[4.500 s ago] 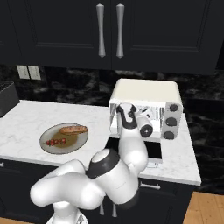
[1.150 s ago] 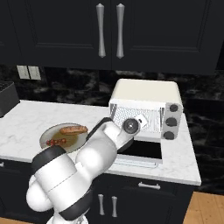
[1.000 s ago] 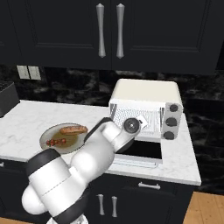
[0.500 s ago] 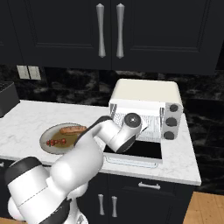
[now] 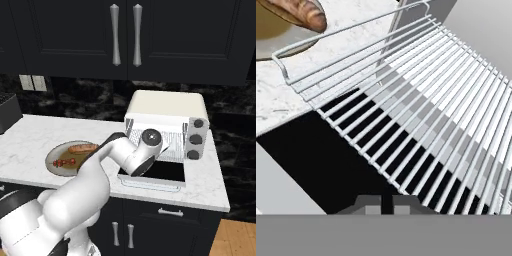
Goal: Pick up the kebab skewer and baguette bread, and place them inside the toaster oven. Close the toaster oven door and start by setting the timer.
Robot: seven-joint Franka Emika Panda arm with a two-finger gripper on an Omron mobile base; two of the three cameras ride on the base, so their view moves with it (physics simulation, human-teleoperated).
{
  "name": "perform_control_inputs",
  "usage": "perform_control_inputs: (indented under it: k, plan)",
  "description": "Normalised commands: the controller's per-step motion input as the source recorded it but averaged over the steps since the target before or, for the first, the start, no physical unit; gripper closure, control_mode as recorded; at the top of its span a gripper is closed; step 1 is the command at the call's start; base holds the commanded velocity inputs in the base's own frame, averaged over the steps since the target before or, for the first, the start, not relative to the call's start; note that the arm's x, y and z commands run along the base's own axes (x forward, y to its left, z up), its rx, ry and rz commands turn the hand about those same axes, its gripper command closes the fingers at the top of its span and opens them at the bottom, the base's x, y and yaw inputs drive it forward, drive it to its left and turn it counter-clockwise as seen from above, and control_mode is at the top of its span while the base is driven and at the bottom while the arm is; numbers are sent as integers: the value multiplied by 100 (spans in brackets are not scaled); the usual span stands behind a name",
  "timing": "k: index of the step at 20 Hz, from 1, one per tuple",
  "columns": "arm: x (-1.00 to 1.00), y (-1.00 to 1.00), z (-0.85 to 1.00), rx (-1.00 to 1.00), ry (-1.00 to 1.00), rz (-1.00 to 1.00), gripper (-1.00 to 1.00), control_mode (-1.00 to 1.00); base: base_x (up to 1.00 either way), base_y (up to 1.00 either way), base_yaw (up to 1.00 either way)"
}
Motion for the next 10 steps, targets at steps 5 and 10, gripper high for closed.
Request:
perform_control_inputs:
  k: [5, 10]
  plan:
    - [-26, 1, 54, 0, 8, -3, 100, -100, 0, 0, 0]
    - [-60, 18, 38, 0, 0, -5, 100, -100, 0, 0, 0]
